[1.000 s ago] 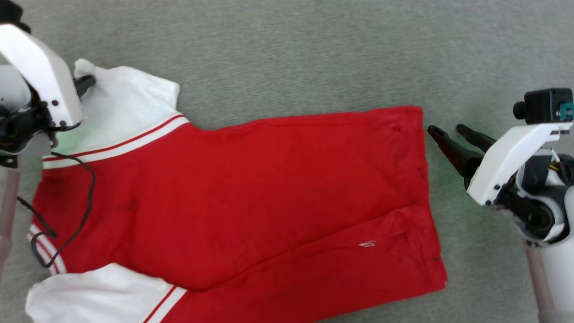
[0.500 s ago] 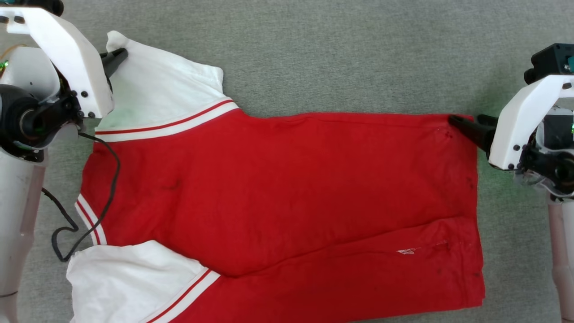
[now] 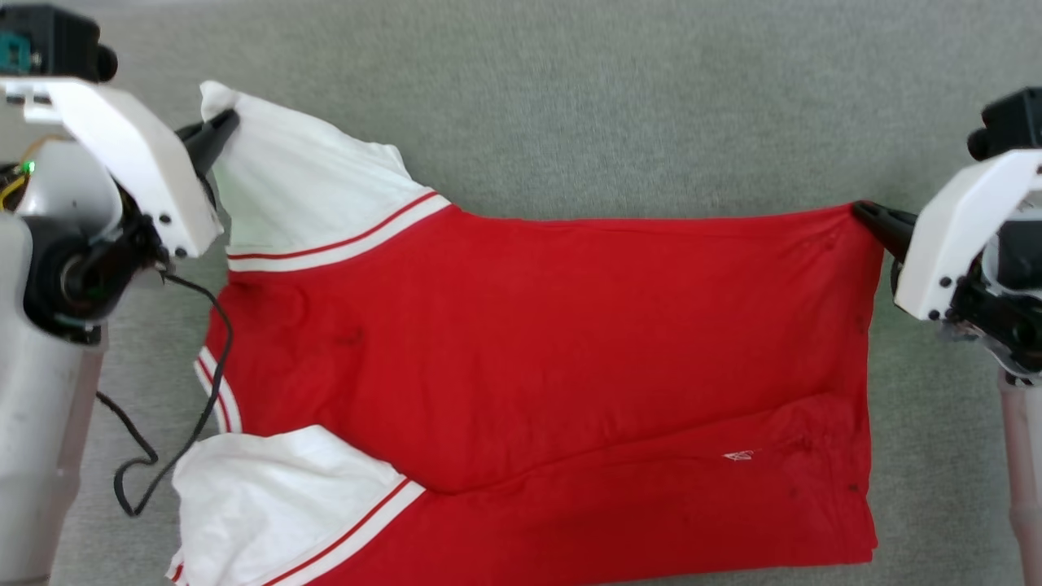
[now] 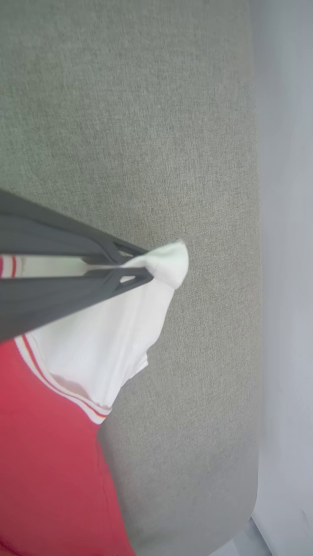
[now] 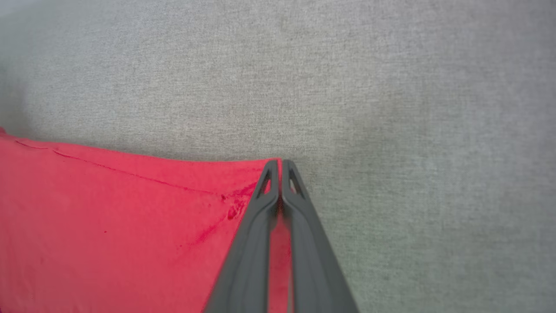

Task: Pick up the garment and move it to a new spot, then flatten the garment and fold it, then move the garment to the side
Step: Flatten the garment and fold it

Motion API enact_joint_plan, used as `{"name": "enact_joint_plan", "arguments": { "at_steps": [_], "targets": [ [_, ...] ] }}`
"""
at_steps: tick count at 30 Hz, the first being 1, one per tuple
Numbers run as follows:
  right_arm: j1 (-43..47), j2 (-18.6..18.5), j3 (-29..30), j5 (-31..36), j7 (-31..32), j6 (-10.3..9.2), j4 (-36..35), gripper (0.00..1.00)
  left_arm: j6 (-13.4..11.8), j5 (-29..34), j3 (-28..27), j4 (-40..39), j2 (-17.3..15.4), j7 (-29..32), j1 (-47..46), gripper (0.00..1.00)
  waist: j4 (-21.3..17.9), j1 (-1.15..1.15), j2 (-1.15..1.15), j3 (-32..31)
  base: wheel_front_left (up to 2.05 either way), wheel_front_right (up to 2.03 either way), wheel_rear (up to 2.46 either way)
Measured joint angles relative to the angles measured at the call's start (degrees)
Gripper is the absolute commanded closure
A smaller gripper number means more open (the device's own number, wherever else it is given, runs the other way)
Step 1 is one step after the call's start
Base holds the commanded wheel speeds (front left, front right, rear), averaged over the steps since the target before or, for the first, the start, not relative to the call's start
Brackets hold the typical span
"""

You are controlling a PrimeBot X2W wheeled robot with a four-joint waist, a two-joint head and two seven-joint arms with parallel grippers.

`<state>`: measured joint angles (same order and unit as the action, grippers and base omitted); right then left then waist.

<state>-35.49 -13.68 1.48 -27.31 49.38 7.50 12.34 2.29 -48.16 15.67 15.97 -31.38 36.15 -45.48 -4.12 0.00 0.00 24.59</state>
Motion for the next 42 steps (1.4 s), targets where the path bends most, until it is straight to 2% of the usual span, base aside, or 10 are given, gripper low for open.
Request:
{"name": "enact_joint_plan", "arguments": {
  "at_steps": [7,14,21,29,30,31,32,37,42],
  "targets": [
    [5.59,0.07,2.88,0.26,-4.26,0.00,-2.30,1.00,-1.11,-0.57,-2.60,-4.82,-0.27,-5.95,10.09,1.00,1.31,0.00,0.00,-5.86,0.00,0.00,0.00],
    [14.64,0.88,3.93,0.69,-7.59,0.00,-5.03,1.00,-4.11,-1.82,-4.60,-10.36,-0.20,-10.05,25.39,1.00,2.88,-0.01,0.00,-12.29,0.00,0.00,0.00],
    [24.58,2.27,5.65,-1.40,-12.09,0.00,-6.03,1.00,-6.86,-4.26,-5.41,-12.29,3.19,-13.55,39.75,1.00,4.23,-0.02,0.00,-16.16,0.00,0.00,0.00],
    [32.54,4.00,7.80,-3.20,-16.67,0.00,-3.97,1.00,-7.47,-7.01,-5.20,-10.34,7.31,-16.19,47.77,1.00,4.60,-0.01,0.00,-17.23,0.00,0.00,0.00],
    [33.15,4.19,7.67,-3.48,-17.00,0.00,-3.42,0.84,-7.37,-7.14,-5.11,-10.11,7.55,-16.19,47.99,0.96,4.64,-0.01,0.00,-17.29,0.00,0.00,0.00],
    [33.73,4.26,7.28,-3.48,-17.42,0.00,-2.90,0.49,-7.25,-7.14,-4.87,-9.93,7.79,-16.21,48.10,0.58,4.67,-0.02,0.00,-17.30,0.00,0.00,0.00],
    [34.18,4.36,6.91,-3.56,-18.33,0.00,-2.57,0.00,-7.14,-7.04,-4.60,-9.60,8.10,-16.51,48.14,0.00,4.69,-0.01,0.00,-17.36,0.00,0.00,0.00],
    [34.95,4.14,4.74,-5.01,-23.93,0.00,-2.76,0.00,-6.88,-3.70,-4.21,-9.67,8.94,-21.89,47.53,0.00,4.27,-0.01,0.00,-17.98,0.00,0.00,0.00],
    [35.55,2.11,3.74,-5.26,-26.72,0.00,-7.37,0.00,-7.51,0.60,-4.81,-12.48,10.12,-29.76,45.67,0.00,3.68,-0.01,0.00,-19.22,0.00,0.00,0.00]
  ]
}}
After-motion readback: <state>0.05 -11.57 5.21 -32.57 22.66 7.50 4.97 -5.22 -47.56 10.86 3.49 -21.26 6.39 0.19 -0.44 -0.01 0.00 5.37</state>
